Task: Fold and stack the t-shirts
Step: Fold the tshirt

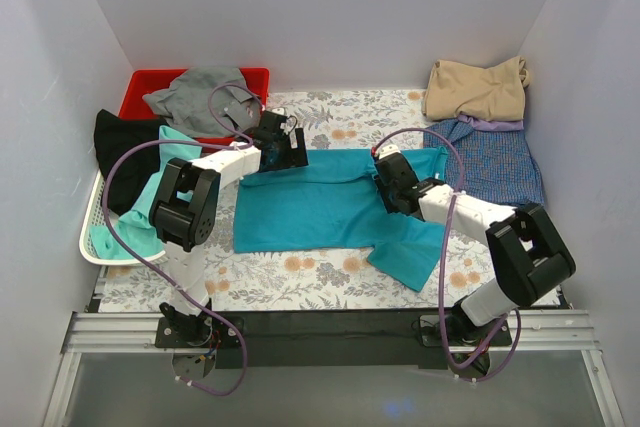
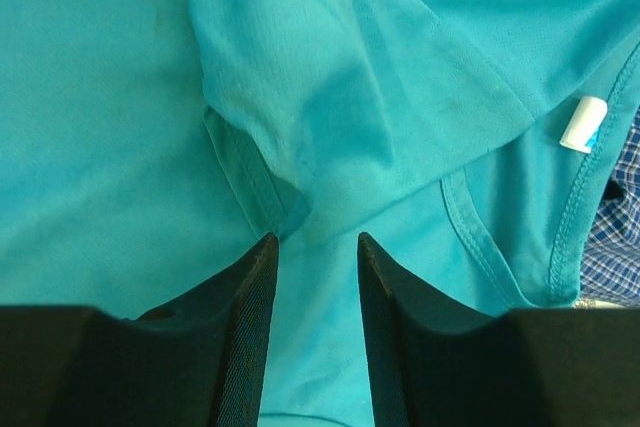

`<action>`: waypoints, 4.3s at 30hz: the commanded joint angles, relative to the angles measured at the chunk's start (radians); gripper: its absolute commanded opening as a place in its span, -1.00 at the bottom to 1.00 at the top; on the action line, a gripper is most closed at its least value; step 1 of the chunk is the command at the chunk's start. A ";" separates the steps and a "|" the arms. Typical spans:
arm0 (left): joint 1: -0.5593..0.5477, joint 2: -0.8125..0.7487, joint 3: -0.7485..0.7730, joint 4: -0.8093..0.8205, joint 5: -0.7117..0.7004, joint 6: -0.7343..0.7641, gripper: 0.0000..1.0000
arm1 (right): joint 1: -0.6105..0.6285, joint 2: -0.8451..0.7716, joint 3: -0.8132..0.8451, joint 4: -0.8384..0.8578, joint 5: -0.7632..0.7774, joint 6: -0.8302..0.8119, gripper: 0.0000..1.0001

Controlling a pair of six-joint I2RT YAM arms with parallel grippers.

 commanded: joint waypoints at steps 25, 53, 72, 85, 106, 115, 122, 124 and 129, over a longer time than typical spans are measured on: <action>0.003 -0.006 0.024 0.006 -0.007 0.023 0.80 | -0.018 -0.123 0.035 -0.114 0.195 0.038 -0.91; 0.005 -0.004 0.041 -0.015 0.001 0.031 0.80 | -0.002 -0.047 0.130 0.033 -0.090 0.086 -0.38; 0.011 0.006 0.045 -0.037 -0.030 0.049 0.80 | -0.005 0.156 0.096 0.061 -0.332 0.126 -0.43; 0.011 -0.030 0.045 -0.040 -0.030 0.058 0.80 | -0.007 -0.005 0.079 0.096 -0.326 0.112 -0.38; 0.009 -0.157 -0.031 -0.178 0.099 0.052 0.80 | -0.183 -0.102 0.098 -0.135 -0.237 0.125 -0.34; -0.002 -0.479 -0.336 -0.337 -0.027 -0.250 0.80 | -0.153 -0.419 -0.202 -0.286 -0.349 0.493 -0.32; -0.029 -0.670 -0.479 -0.489 -0.192 -0.432 0.80 | -0.036 -0.651 -0.345 -0.444 -0.250 0.785 -0.31; -0.031 -0.681 -0.502 -0.518 -0.208 -0.483 0.80 | -0.004 -0.685 -0.373 -0.494 -0.239 0.826 -0.30; -0.034 -0.718 -0.582 -0.537 -0.170 -0.549 0.80 | 0.060 -0.720 -0.407 -0.534 -0.248 0.931 -0.29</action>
